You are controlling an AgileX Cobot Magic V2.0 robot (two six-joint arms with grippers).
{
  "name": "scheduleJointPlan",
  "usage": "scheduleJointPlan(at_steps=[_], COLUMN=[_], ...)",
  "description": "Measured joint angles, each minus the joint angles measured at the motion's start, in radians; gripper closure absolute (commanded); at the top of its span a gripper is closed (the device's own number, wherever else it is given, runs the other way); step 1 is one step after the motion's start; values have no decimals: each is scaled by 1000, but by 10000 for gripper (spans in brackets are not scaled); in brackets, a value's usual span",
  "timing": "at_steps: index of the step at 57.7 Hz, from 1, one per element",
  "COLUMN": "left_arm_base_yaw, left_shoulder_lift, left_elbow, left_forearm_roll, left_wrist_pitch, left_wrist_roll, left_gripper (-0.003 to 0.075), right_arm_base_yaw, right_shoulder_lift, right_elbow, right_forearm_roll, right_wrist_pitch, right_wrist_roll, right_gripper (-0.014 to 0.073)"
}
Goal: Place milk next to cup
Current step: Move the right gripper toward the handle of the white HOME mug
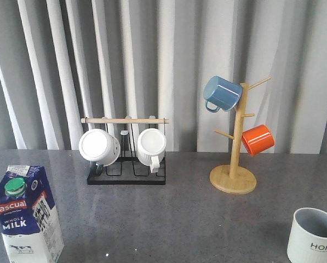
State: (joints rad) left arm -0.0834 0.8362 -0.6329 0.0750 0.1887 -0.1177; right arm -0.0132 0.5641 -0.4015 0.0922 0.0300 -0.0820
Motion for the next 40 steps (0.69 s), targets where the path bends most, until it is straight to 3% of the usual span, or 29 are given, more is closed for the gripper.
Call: scheduleJointPlan(at_steps=[9,16,26,40], left_arm_base_yaw=[-14,-14,-14,-16], left_shoulder_lift=[32,32,32,32], left_elbow=[-76,-88,-88,-88], left_forearm_roll=[-22,-28,-28,-28], left_wrist_pitch=[41,21,5,5], left_wrist_roll=[8,5,4,4], left_gripper=[216,100,86,152], right_arm_base_yaw=[0,0,0,0], right_shoulder_lift=[7,26,29,29], right_elbow=[0,0,0,0], right_forearm_roll=[-1,-1,9,10], right_wrist_pitch=[14,46,119,126], right_wrist_roll=[-9,-10,-12,-22], right_gripper=[-4,-33,-3,22])
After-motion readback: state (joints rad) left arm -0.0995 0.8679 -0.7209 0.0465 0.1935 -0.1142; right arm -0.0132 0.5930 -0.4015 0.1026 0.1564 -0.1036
